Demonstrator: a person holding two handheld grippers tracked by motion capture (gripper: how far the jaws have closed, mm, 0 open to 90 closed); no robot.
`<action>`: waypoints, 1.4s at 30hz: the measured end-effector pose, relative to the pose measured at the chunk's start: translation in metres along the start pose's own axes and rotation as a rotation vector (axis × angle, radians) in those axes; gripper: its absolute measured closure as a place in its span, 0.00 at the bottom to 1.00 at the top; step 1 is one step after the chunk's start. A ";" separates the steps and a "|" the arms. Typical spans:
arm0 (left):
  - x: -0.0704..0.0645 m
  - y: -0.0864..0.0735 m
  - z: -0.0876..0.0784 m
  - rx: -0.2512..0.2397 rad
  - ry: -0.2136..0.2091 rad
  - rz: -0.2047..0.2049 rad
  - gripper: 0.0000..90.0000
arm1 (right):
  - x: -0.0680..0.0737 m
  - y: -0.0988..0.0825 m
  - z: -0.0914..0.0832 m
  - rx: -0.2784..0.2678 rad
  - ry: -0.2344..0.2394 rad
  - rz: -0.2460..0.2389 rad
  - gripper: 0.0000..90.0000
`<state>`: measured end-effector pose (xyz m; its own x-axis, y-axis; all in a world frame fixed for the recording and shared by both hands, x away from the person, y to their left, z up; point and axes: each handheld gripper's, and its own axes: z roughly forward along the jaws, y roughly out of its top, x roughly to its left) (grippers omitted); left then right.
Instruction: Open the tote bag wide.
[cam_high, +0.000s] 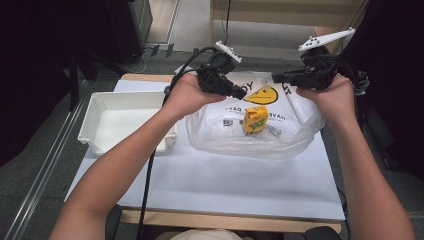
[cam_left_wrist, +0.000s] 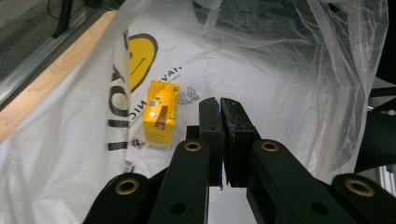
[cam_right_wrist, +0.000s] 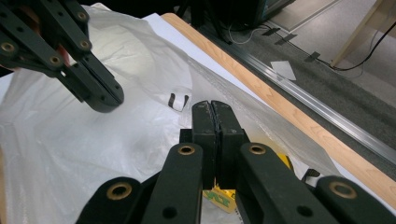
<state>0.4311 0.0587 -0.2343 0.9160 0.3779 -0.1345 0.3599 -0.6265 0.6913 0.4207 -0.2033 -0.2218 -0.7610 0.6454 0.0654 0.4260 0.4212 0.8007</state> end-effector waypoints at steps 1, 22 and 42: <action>0.001 -0.001 0.001 0.001 0.004 -0.002 0.99 | -0.001 -0.001 0.002 0.003 -0.002 -0.002 1.00; 0.022 -0.014 0.024 0.022 0.081 -0.037 0.99 | -0.011 -0.026 0.021 0.030 -0.027 0.010 1.00; 0.038 -0.019 0.039 0.011 0.152 -0.059 0.99 | -0.025 -0.043 0.033 0.039 -0.050 0.014 1.00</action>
<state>0.4657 0.0587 -0.2804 0.8563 0.5125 -0.0644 0.4147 -0.6077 0.6773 0.4372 -0.2164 -0.2778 -0.7296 0.6823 0.0457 0.4559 0.4354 0.7763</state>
